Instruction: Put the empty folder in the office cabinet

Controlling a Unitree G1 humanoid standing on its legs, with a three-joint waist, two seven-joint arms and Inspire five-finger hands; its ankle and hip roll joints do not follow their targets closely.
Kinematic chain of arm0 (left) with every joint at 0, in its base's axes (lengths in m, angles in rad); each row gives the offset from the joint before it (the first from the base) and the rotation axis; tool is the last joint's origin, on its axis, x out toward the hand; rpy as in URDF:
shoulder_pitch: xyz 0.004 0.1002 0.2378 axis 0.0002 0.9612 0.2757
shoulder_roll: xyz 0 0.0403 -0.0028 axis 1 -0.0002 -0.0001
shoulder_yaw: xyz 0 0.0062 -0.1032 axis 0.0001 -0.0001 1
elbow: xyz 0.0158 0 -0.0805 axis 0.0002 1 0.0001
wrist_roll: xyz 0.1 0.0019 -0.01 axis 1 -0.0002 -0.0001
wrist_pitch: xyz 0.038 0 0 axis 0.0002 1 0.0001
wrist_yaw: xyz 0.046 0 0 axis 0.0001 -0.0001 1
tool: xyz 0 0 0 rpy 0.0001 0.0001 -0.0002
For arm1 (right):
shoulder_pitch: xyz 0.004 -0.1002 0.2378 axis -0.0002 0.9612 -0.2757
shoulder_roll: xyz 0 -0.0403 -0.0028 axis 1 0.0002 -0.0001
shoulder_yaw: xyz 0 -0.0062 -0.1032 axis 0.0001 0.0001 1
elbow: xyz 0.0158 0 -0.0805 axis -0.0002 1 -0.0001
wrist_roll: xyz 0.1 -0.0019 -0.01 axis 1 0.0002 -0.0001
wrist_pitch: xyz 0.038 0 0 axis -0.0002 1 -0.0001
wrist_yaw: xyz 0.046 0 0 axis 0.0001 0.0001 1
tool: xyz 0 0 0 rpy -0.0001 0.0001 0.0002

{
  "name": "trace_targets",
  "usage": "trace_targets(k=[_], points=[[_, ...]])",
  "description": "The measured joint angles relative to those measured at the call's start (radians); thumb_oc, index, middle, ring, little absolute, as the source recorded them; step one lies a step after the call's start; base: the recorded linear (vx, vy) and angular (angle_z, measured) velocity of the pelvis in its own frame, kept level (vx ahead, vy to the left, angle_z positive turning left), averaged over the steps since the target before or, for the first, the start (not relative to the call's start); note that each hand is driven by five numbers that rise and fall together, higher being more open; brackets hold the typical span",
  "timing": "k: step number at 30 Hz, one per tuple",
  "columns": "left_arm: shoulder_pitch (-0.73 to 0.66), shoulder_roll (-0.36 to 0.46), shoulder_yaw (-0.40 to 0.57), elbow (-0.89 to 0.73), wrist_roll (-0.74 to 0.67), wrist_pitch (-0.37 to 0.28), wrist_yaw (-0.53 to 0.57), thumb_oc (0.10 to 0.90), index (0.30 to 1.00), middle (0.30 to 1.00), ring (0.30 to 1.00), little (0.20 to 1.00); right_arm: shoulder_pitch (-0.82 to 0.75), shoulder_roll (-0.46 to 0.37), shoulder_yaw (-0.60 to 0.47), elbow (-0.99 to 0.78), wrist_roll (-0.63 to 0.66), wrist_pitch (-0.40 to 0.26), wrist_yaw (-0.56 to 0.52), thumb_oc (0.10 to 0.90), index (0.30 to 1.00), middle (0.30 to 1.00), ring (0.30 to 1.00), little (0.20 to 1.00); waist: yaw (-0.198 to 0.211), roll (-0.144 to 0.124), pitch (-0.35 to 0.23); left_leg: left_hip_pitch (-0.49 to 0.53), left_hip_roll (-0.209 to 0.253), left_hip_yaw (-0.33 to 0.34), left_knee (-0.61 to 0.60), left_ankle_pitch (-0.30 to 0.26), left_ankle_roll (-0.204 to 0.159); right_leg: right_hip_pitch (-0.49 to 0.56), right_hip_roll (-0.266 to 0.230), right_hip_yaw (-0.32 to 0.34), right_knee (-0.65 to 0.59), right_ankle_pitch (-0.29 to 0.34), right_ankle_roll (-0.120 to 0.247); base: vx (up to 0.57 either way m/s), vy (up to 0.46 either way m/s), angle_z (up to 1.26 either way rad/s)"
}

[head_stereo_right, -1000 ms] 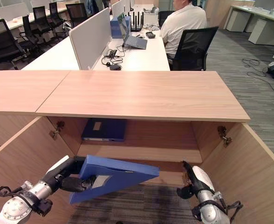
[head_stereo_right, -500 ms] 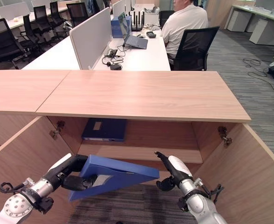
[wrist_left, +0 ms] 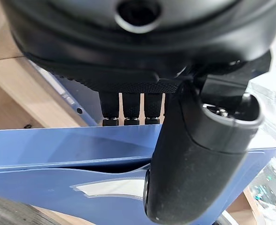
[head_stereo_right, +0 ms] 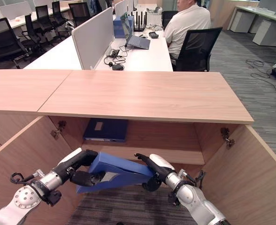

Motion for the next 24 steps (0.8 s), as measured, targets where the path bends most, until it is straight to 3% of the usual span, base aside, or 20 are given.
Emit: trace_targets(k=[2,3,5,13,24], points=[[-0.012,0.005,-0.004,0.000,0.000,0.000,0.000,0.400,0.300,0.300,0.300,0.300,-0.028,-0.006,0.019,0.004,0.000,0.000,0.000,0.800,0.900,0.900,0.900,0.900,-0.001,-0.001,0.000,0.000,0.000,0.000,0.000,0.000,0.000,0.000,0.000,0.000,0.001,0.000,0.000,0.00,0.000,0.00],[-0.020,0.007,-0.005,0.000,0.000,0.000,0.001,0.400,0.300,0.300,0.300,0.300,-0.039,-0.009,0.023,0.004,0.003,0.000,0.002,0.767,0.851,0.851,0.851,0.851,0.002,-0.001,0.000,0.000,0.000,0.000,0.000,0.000,0.000,0.000,0.000,0.000,0.001,0.000,0.000,0.00,0.000,0.00],[-0.029,0.009,-0.008,0.000,-0.002,0.000,0.003,0.400,0.300,0.300,0.300,0.300,-0.052,-0.016,0.031,0.006,0.020,0.001,0.004,0.400,0.300,0.300,0.300,0.300,0.007,-0.002,0.001,0.000,0.000,0.000,0.000,0.000,0.000,0.000,0.000,0.000,0.001,0.000,0.000,0.00,0.000,0.00],[-0.068,0.046,-0.038,-0.001,-0.059,0.004,0.000,0.400,0.300,0.300,0.300,0.300,-0.057,-0.035,0.041,0.024,0.101,0.002,0.024,0.400,0.300,0.300,0.300,0.300,0.010,-0.014,0.001,0.000,-0.001,-0.001,0.003,0.001,0.001,0.001,-0.001,-0.003,0.001,-0.001,0.001,0.00,0.000,0.00],[-0.085,0.084,-0.102,0.003,-0.178,0.052,-0.001,0.400,0.300,0.300,0.300,0.300,0.021,0.056,0.023,0.125,0.197,-0.022,0.016,0.400,0.300,0.300,0.300,0.300,-0.016,-0.024,0.002,0.000,-0.001,0.000,0.003,0.001,0.001,0.001,0.000,-0.003,0.001,0.000,0.001,0.00,0.000,0.00]])
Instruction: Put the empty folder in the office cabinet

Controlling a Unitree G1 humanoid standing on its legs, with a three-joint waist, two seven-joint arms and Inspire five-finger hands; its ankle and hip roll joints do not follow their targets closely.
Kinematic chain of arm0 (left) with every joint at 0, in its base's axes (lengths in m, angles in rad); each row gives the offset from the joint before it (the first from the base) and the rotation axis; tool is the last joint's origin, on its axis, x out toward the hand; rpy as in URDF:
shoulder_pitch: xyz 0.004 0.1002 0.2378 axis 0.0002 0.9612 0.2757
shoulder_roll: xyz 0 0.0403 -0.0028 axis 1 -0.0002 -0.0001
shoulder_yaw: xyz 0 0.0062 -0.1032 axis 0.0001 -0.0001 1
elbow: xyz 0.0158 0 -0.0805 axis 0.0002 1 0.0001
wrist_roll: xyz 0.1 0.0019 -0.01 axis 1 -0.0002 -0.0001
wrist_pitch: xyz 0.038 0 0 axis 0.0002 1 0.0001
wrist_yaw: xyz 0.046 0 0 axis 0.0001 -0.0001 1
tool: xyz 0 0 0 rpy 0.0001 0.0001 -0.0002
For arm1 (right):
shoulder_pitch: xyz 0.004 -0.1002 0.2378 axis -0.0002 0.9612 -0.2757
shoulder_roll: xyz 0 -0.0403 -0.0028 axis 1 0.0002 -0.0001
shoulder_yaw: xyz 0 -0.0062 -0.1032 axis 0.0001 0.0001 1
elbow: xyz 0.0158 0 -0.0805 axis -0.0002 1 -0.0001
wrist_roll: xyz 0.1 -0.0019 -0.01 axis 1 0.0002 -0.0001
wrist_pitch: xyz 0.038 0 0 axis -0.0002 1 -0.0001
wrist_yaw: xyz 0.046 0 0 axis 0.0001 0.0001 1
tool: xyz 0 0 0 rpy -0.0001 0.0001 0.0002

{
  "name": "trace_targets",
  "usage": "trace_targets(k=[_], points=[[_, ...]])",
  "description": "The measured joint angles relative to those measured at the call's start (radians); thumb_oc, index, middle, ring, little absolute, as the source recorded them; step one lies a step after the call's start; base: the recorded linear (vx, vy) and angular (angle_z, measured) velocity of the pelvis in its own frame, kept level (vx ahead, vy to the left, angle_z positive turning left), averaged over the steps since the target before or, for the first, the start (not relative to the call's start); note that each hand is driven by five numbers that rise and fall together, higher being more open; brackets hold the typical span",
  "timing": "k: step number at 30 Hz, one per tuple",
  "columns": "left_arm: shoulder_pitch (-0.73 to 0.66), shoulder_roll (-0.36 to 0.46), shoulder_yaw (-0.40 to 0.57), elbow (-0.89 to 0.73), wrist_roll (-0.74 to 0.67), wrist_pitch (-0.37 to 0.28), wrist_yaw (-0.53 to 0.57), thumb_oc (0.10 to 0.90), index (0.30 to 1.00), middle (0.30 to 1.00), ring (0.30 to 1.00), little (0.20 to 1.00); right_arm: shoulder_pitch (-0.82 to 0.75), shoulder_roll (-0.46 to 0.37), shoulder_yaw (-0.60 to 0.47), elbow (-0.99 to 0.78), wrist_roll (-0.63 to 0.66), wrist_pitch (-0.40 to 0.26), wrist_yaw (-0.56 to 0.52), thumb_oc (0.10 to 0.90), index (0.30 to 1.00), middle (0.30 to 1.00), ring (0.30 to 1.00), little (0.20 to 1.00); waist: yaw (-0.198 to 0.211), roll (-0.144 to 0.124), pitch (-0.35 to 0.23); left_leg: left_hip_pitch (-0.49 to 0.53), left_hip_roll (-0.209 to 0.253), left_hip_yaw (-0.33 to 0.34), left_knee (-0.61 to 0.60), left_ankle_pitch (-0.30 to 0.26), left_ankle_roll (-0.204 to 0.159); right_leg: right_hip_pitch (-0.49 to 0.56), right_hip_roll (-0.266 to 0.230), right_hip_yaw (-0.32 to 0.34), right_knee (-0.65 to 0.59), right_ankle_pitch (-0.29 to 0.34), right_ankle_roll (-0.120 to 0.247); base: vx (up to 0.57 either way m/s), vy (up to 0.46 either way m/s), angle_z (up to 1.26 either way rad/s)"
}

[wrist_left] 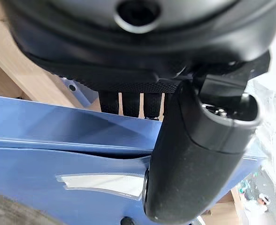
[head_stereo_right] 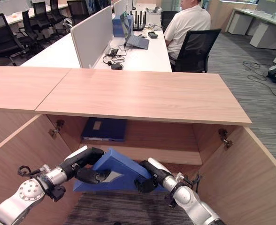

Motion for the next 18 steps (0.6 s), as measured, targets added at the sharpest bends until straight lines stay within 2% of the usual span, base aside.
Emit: trace_targets(k=[3,4,5,6,10,13,15,16,18], points=[[-0.009,0.000,-0.010,0.000,-0.009,0.014,-0.003,0.400,0.300,0.300,0.300,0.300,0.013,0.017,-0.005,0.029,0.030,-0.011,0.006,0.400,0.300,0.300,0.300,0.300,-0.001,-0.002,-0.001,0.000,0.000,0.000,0.000,0.000,0.000,-0.001,0.000,0.000,0.000,0.000,0.000,0.00,0.000,0.00],[-0.015,0.002,-0.018,0.000,-0.024,0.022,-0.003,0.463,0.394,0.394,0.394,0.394,0.021,0.021,-0.008,0.033,0.039,-0.011,0.007,0.400,0.300,0.300,0.300,0.300,-0.003,-0.002,-0.001,0.000,0.000,0.001,0.000,0.000,0.000,-0.001,0.000,0.000,0.000,0.000,0.000,0.00,0.000,0.00],[-0.015,0.005,-0.021,0.001,-0.035,0.028,-0.006,0.595,0.592,0.592,0.592,0.592,0.029,0.022,-0.007,0.034,0.046,-0.012,0.010,0.400,0.300,0.300,0.300,0.300,0.000,-0.002,-0.001,0.000,0.000,0.001,0.000,0.000,0.000,-0.001,0.000,0.000,0.000,0.000,0.000,0.01,0.032,0.00],[-0.017,0.007,-0.026,0.005,-0.040,0.032,-0.010,0.800,0.900,0.900,0.900,0.900,0.032,0.023,-0.006,0.037,0.048,-0.012,0.013,0.400,0.300,0.300,0.300,0.300,-0.002,-0.002,-0.001,0.000,0.000,0.001,0.000,0.000,0.000,-0.001,0.000,0.001,0.000,0.000,0.000,0.02,0.042,-0.01],[-0.021,0.029,-0.039,0.015,-0.153,0.035,-0.024,0.800,0.900,0.900,0.900,0.900,0.038,0.008,-0.013,0.037,0.053,0.001,0.024,0.400,0.300,0.300,0.300,0.300,0.000,-0.002,0.000,0.000,0.000,0.004,-0.004,-0.004,-0.004,-0.002,-0.001,0.003,0.000,0.002,0.002,0.01,0.057,-0.03],[0.016,-0.020,-0.010,0.032,-0.201,0.007,-0.052,0.800,0.900,0.900,0.900,0.900,0.028,-0.022,-0.018,0.036,0.002,0.016,0.008,0.400,0.300,0.300,0.300,0.300,0.004,0.006,0.002,-0.004,0.000,0.017,-0.004,-0.014,0.003,-0.012,-0.004,0.014,0.004,0.002,0.003,0.02,0.086,-0.10],[0.077,-0.125,0.027,0.096,-0.208,-0.042,-0.044,0.800,0.900,0.900,0.900,0.900,0.025,-0.005,-0.031,0.078,-0.074,0.033,-0.027,0.400,0.300,0.300,0.300,0.300,0.006,0.013,0.001,-0.011,-0.001,0.025,-0.004,-0.016,0.006,-0.024,-0.007,0.022,0.006,0.001,0.003,0.02,0.084,-0.15],[0.085,-0.231,0.049,0.185,-0.236,-0.054,-0.028,0.800,0.900,0.900,0.900,0.900,0.025,0.013,-0.039,0.125,-0.119,0.052,-0.053,0.400,0.300,0.300,0.300,0.300,0.003,0.021,0.000,-0.015,-0.002,0.030,-0.003,-0.017,0.008,-0.031,-0.009,0.028,0.007,0.001,0.004,-0.01,0.054,-0.12],[0.103,-0.379,0.126,0.323,-0.263,-0.044,0.007,0.800,0.900,0.900,0.900,0.900,0.046,0.015,-0.059,0.142,-0.168,0.078,-0.055,0.400,0.300,0.300,0.300,0.300,0.005,0.032,0.004,-0.020,-0.003,0.036,-0.002,-0.015,0.013,-0.040,-0.011,0.030,0.014,0.002,0.005,-0.04,0.075,-0.09]])
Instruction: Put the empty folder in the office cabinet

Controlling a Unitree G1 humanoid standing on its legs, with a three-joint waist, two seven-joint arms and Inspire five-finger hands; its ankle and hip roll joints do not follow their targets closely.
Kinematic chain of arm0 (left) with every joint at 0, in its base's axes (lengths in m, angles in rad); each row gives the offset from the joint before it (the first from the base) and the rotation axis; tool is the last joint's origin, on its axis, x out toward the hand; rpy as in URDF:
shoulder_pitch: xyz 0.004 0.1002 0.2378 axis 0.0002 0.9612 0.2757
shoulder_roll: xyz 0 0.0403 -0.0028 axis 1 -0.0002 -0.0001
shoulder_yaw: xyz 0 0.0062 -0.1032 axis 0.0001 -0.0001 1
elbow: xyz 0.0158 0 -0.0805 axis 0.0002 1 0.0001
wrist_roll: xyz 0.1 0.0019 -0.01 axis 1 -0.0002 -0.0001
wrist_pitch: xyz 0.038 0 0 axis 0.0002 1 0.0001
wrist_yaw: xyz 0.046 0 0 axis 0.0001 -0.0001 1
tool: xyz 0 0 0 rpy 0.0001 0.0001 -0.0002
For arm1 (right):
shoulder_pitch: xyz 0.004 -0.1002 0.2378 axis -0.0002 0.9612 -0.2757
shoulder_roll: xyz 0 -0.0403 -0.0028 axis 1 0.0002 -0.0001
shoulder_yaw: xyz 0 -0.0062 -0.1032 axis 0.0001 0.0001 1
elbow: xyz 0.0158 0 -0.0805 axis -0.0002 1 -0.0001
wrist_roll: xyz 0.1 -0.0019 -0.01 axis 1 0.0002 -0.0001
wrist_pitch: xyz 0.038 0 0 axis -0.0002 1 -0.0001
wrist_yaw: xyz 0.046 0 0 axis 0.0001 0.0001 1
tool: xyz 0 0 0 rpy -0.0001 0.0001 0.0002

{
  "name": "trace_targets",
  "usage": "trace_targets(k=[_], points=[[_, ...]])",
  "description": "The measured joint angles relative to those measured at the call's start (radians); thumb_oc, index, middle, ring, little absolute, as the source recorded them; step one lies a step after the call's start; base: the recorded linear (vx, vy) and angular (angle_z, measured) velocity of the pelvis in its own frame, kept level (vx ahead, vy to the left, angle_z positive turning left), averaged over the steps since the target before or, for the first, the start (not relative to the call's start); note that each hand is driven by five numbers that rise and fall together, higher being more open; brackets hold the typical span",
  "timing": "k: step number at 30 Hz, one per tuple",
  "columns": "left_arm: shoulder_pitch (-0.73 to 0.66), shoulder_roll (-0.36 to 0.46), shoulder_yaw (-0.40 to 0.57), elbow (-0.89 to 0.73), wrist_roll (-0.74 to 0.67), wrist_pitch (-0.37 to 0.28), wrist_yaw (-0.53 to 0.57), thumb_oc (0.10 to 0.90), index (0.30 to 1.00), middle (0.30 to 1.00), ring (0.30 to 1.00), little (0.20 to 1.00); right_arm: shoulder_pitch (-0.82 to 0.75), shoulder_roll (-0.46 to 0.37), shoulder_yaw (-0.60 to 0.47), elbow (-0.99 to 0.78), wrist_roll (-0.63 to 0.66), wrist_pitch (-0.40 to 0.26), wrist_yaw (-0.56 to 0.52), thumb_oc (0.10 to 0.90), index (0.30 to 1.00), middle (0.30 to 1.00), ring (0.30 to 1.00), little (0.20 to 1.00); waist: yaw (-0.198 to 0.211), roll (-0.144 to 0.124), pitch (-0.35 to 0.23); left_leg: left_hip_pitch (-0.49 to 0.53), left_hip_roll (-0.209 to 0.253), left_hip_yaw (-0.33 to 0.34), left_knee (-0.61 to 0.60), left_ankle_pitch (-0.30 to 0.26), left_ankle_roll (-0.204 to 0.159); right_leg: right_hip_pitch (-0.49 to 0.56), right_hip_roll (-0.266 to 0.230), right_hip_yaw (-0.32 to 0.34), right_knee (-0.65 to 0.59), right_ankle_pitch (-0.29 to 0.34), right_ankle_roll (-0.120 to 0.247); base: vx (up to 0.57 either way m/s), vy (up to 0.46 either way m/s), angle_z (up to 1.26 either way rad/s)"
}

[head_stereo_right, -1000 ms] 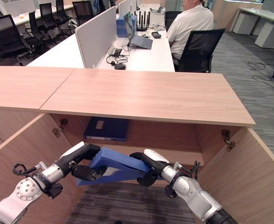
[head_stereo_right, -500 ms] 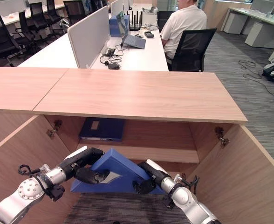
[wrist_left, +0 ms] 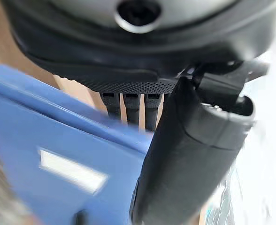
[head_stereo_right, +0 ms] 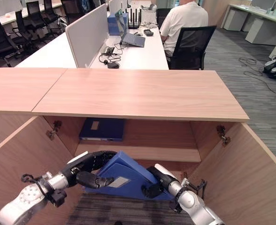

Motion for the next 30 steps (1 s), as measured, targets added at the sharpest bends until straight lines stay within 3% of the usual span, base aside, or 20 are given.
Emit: trace_targets(k=[2,3,7,11,16,20,21,23,24,25,27,28,29,30], points=[[0.032,-0.046,0.043,0.122,-0.012,0.012,0.039,0.800,0.900,0.900,0.900,0.900,0.032,0.002,-0.028,0.016,-0.037,0.018,0.003,0.400,0.300,0.300,0.300,0.300,-0.001,-0.010,0.014,-0.007,0.003,0.007,0.003,0.003,0.003,-0.019,0.005,-0.004,0.015,0.005,0.007,-0.03,0.077,-0.21],[0.042,-0.132,0.130,0.218,-0.016,0.011,0.079,0.800,0.900,0.900,0.900,0.900,0.058,0.002,-0.066,0.014,-0.050,0.024,0.000,0.400,0.300,0.300,0.300,0.300,-0.001,0.007,0.012,-0.008,0.008,0.028,0.002,0.000,0.008,-0.029,0.005,-0.006,0.016,0.006,0.010,0.00,0.086,-0.41],[0.030,-0.257,0.314,0.563,-0.051,0.016,0.197,0.800,0.900,0.900,0.900,0.900,0.079,0.000,-0.117,0.026,-0.115,0.054,-0.018,0.400,0.300,0.300,0.300,0.300,-0.026,-0.020,0.031,-0.014,0.009,0.053,-0.002,-0.014,0.018,-0.047,0.001,-0.001,0.024,0.010,0.014,0.01,0.103,-0.23],[0.019,-0.292,0.343,0.705,-0.054,0.028,0.256,0.800,0.900,0.900,0.900,0.900,0.051,0.012,-0.148,0.090,-0.110,0.071,-0.058,0.400,0.300,0.300,0.300,0.300,-0.007,-0.025,0.033,-0.019,0.014,0.076,-0.002,-0.020,0.023,-0.078,0.003,-0.003,0.056,0.009,0.017,0.02,0.107,-0.21],[-0.037,-0.295,0.394,0.981,-0.042,0.040,0.259,0.800,0.900,0.900,0.900,0.900,-0.004,0.099,-0.205,0.209,0.034,0.103,-0.111,0.400,0.300,0.300,0.300,0.300,0.001,-0.013,0.032,-0.033,0.018,0.077,-0.002,-0.018,0.031,-0.138,0.014,-0.008,0.138,0.006,0.021,0.05,0.101,-0.10],[-0.018,-0.294,0.420,1.084,-0.023,0.043,0.257,0.800,0.900,0.900,0.900,0.900,-0.005,0.193,-0.250,0.276,0.279,0.109,-0.148,0.400,0.300,0.300,0.300,0.300,0.008,-0.006,0.037,-0.031,0.007,0.075,-0.002,-0.014,0.039,-0.147,0.005,-0.036,0.162,-0.007,0.032,0.05,0.073,-0.01],[-0.026,-0.298,0.417,1.120,-0.005,0.051,0.255,0.800,0.900,0.900,0.900,0.900,-0.021,0.260,-0.318,0.349,0.471,0.105,-0.179,0.400,0.300,0.300,0.300,0.300,0.014,0.002,0.037,-0.033,0.011,0.075,-0.002,-0.014,0.039,-0.167,0.008,-0.047,0.192,-0.010,0.031,0.03,0.039,-0.02],[-0.021,-0.301,0.412,1.151,0.000,0.060,0.246,0.800,0.900,0.900,0.900,0.900,-0.032,0.319,-0.337,0.394,0.667,0.088,-0.201,0.400,0.300,0.300,0.300,0.300,0.032,0.016,0.041,-0.033,0.006,0.075,-0.002,-0.014,0.039,-0.189,0.008,-0.065,0.233,-0.015,0.029,0.10,0.068,-0.15],[-0.019,-0.299,0.413,1.185,0.001,0.062,0.233,0.800,0.900,0.900,0.900,0.900,-0.049,0.370,-0.341,0.418,0.821,0.083,-0.214,0.400,0.300,0.300,0.300,0.300,0.046,0.027,0.043,-0.034,0.015,0.075,-0.003,-0.014,0.038,-0.233,0.014,-0.120,0.304,-0.015,0.029,0.14,0.023,-0.39],[-0.013,-0.297,0.413,1.208,0.030,0.062,0.232,0.800,0.900,0.900,0.900,0.900,-0.059,0.415,-0.338,0.407,0.974,0.070,-0.209,0.400,0.300,0.300,0.300,0.300,0.066,0.020,0.044,-0.035,0.012,0.093,-0.002,-0.016,0.035,-0.242,-0.010,-0.233,0.288,-0.032,-0.006,0.11,-0.028,-0.40],[-0.013,-0.298,0.412,1.206,0.040,0.065,0.220,0.800,0.900,0.900,0.900,0.900,-0.073,0.423,-0.335,0.404,1.068,0.039,-0.198,0.400,0.300,0.300,0.300,0.300,0.082,0.008,0.042,-0.055,-0.001,0.101,0.004,-0.010,0.018,-0.242,-0.027,-0.257,0.218,-0.027,-0.011,0.06,-0.041,-0.15],[-0.019,-0.295,0.412,1.207,0.040,0.068,0.210,0.800,0.900,0.900,0.900,0.900,-0.080,0.426,-0.337,0.402,1.092,0.028,-0.196,0.400,0.300,0.300,0.300,0.300,0.082,-0.014,0.049,-0.076,-0.026,0.103,0.054,-0.025,0.027,-0.245,-0.048,-0.268,0.206,-0.013,-0.015,0.09,-0.048,0.09],[-0.025,-0.298,0.416,1.222,0.042,0.080,0.200,0.800,0.900,0.900,0.900,0.900,-0.082,0.417,-0.336,0.380,1.149,0.012,-0.201,0.400,0.300,0.300,0.300,0.300,0.079,-0.022,0.060,-0.120,-0.040,0.149,0.358,-0.167,0.064,-0.262,-0.081,-0.285,0.265,-0.011,0.020,0.13,-0.068,0.06],[-0.016,-0.305,0.415,1.230,0.044,0.085,0.193,0.800,0.900,0.900,0.900,0.900,-0.061,0.402,-0.331,0.344,1.173,0.005,-0.200,0.400,0.300,0.300,0.300,0.300,0.075,-0.009,0.061,-0.087,-0.034,0.147,0.388,-0.246,0.042,-0.287,-0.073,-0.288,0.335,-0.039,0.049,0.12,-0.057,-0.05]])
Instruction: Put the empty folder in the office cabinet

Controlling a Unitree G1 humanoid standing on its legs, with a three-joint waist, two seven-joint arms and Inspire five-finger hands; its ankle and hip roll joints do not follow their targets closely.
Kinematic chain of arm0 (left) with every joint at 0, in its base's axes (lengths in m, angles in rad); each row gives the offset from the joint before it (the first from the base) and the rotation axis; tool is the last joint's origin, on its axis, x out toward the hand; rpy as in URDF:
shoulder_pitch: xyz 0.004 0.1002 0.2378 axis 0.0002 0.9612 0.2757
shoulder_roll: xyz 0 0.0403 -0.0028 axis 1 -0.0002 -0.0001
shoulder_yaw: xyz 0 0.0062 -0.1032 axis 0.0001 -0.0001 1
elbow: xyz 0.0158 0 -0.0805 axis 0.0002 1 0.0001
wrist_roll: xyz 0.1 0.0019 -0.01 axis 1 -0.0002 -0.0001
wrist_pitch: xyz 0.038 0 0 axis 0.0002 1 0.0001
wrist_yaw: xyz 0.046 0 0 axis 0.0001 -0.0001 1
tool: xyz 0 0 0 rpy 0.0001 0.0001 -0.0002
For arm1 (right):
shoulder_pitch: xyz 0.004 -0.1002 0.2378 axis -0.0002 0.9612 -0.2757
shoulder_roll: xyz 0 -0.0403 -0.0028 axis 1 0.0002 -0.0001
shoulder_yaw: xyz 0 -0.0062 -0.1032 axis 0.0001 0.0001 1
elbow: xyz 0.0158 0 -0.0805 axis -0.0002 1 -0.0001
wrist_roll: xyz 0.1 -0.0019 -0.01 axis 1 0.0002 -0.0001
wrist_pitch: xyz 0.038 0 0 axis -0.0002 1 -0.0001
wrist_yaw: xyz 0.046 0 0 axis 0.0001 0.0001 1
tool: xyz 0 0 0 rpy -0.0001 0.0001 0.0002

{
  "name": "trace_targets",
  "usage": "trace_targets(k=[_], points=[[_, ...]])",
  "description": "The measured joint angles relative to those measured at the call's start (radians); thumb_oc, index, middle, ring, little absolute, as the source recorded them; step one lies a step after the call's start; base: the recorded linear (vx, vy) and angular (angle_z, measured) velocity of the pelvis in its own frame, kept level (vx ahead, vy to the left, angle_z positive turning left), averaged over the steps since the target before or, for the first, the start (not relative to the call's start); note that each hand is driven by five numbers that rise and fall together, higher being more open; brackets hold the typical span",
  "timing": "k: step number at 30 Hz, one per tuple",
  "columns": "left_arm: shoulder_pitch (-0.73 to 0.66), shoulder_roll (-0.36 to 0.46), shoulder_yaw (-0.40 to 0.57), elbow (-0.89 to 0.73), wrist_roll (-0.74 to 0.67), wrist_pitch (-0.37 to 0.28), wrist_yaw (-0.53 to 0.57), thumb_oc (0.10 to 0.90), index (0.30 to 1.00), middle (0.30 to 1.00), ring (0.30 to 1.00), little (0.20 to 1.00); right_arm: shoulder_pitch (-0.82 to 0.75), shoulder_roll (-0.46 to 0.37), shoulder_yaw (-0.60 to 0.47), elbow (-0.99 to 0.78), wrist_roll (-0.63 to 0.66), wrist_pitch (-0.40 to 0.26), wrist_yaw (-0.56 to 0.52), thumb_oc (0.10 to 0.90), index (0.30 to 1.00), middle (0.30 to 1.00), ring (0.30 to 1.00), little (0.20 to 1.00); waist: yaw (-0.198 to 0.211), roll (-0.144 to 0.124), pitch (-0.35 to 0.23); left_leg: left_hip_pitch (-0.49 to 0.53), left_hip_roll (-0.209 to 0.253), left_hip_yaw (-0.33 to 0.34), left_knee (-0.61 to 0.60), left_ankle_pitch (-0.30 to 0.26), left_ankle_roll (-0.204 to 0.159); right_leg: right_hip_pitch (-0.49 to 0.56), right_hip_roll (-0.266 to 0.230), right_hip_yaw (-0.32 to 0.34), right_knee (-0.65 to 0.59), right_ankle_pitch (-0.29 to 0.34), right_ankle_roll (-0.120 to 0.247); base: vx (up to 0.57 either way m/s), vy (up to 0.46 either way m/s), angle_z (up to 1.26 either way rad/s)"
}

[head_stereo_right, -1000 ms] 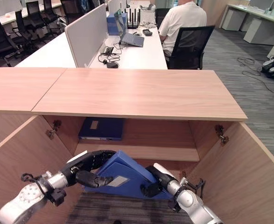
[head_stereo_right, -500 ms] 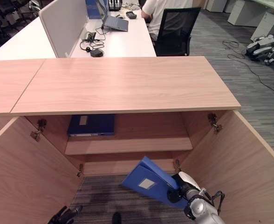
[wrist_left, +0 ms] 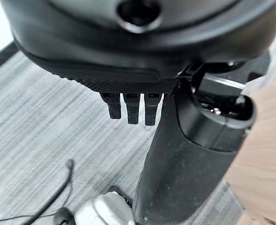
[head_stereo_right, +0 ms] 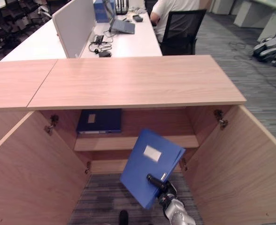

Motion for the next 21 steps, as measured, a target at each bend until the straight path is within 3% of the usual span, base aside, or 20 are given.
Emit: trace_targets(k=[1,2,4,7,10,12,13,14,15,18,21], points=[[0.013,-0.008,-0.001,-0.001,0.006,-0.001,-0.004,0.800,0.900,0.900,0.900,0.900,0.015,-0.021,0.007,-0.029,0.019,-0.009,0.004,0.400,0.300,0.300,0.300,0.300,0.000,0.033,-0.001,0.060,0.018,-0.058,-0.088,-0.051,0.039,-0.036,0.016,-0.010,0.065,-0.016,0.008,0.13,-0.067,-0.17],[0.001,0.001,-0.004,0.006,0.029,-0.005,-0.001,0.800,0.900,0.900,0.900,0.900,0.008,-0.015,0.005,-0.042,0.053,-0.024,0.002,0.400,0.300,0.300,0.300,0.300,-0.003,0.025,0.018,0.089,0.001,-0.066,-0.152,-0.014,0.064,-0.101,0.009,0.017,0.080,-0.061,0.019,0.14,-0.072,0.07],[-0.022,0.018,-0.003,0.003,0.038,-0.008,-0.004,0.800,0.900,0.900,0.900,0.900,0.002,-0.020,0.003,-0.059,0.096,-0.043,0.004,0.400,0.300,0.300,0.300,0.300,-0.036,0.024,0.034,0.093,0.004,-0.107,-0.212,0.050,0.042,-0.165,0.039,0.021,-0.088,0.021,0.041,0.12,-0.075,0.41],[-0.042,0.015,-0.004,-0.011,0.043,-0.017,-0.002,0.800,0.900,0.900,0.900,0.900,0.003,-0.020,-0.016,-0.057,0.130,-0.053,0.002,0.400,0.300,0.300,0.300,0.300,-0.032,0.014,0.043,0.131,-0.021,-0.137,-0.275,0.069,0.035,-0.191,0.026,0.035,-0.259,0.133,0.031,0.11,-0.088,0.44],[-0.033,0.000,-0.006,-0.034,0.042,-0.032,-0.005,0.800,0.900,0.900,0.900,0.900,-0.002,-0.015,-0.016,-0.056,0.154,-0.053,0.004,0.400,0.300,0.300,0.300,0.300,-0.024,0.011,0.042,0.178,-0.040,-0.189,-0.312,0.049,0.042,-0.170,0.010,-0.020,-0.282,0.184,0.008,0.25,-0.204,0.44],[-0.011,-0.010,-0.035,-0.046,0.039,-0.032,-0.006,0.800,0.900,0.900,0.900,0.900,-0.022,-0.028,-0.017,-0.058,0.171,-0.055,0.011,0.400,0.300,0.300,0.300,0.300,-0.021,0.028,0.031,0.180,-0.024,-0.231,-0.310,0.032,0.018,-0.167,0.018,-0.042,-0.279,0.261,-0.016,0.24,-0.214,0.63],[-0.008,-0.016,-0.047,-0.039,0.035,-0.028,-0.006,0.800,0.900,0.900,0.900,0.900,-0.038,-0.046,-0.019,-0.059,0.179,-0.060,0.015,0.400,0.300,0.300,0.300,0.300,-0.034,0.040,0.028,0.171,-0.012,-0.249,-0.306,0.019,-0.004,-0.170,0.021,-0.061,-0.266,0.313,-0.048,0.13,-0.125,0.45],[-0.008,-0.025,-0.048,-0.034,0.035,-0.028,-0.007,0.800,0.900,0.900,0.900,0.900,-0.052,-0.066,-0.021,-0.059,0.190,-0.061,0.015,0.400,0.300,0.300,0.300,0.300,-0.022,0.063,0.030,0.167,0.010,-0.254,-0.306,0.011,-0.019,-0.175,0.037,-0.076,-0.252,0.300,-0.087,0.15,-0.161,0.48],[-0.008,-0.031,-0.059,-0.022,0.034,-0.030,-0.021,0.800,0.900,0.900,0.900,0.900,-0.084,-0.095,-0.025,-0.060,0.205,-0.063,0.015,0.400,0.300,0.300,0.300,0.300,-0.026,0.085,0.030,0.155,0.030,-0.265,-0.304,-0.002,-0.038,-0.198,0.049,-0.093,-0.220,0.271,-0.101,0.03,-0.065,0.22],[-0.009,-0.032,-0.080,-0.026,0.035,-0.025,-0.026,0.800,0.900,0.900,0.900,0.900,-0.170,-0.145,-0.053,-0.062,0.229,-0.096,0.015,0.400,0.300,0.300,0.300,0.300,-0.022,0.108,0.038,0.137,0.055,-0.255,-0.307,0.018,-0.072,-0.212,0.065,-0.110,-0.205,0.237,-0.154,0.04,-0.099,0.15],[-0.013,-0.031,-0.103,-0.038,0.034,-0.033,-0.026,0.800,0.900,0.900,0.900,0.900,-0.277,-0.170,-0.073,-0.061,0.250,-0.130,0.015,0.400,0.300,0.300,0.300,0.300,-0.026,0.113,0.048,0.108,0.066,-0.239,-0.309,0.018,-0.079,-0.253,0.072,-0.111,-0.171,0.211,-0.160,0.01,-0.066,0.01]])
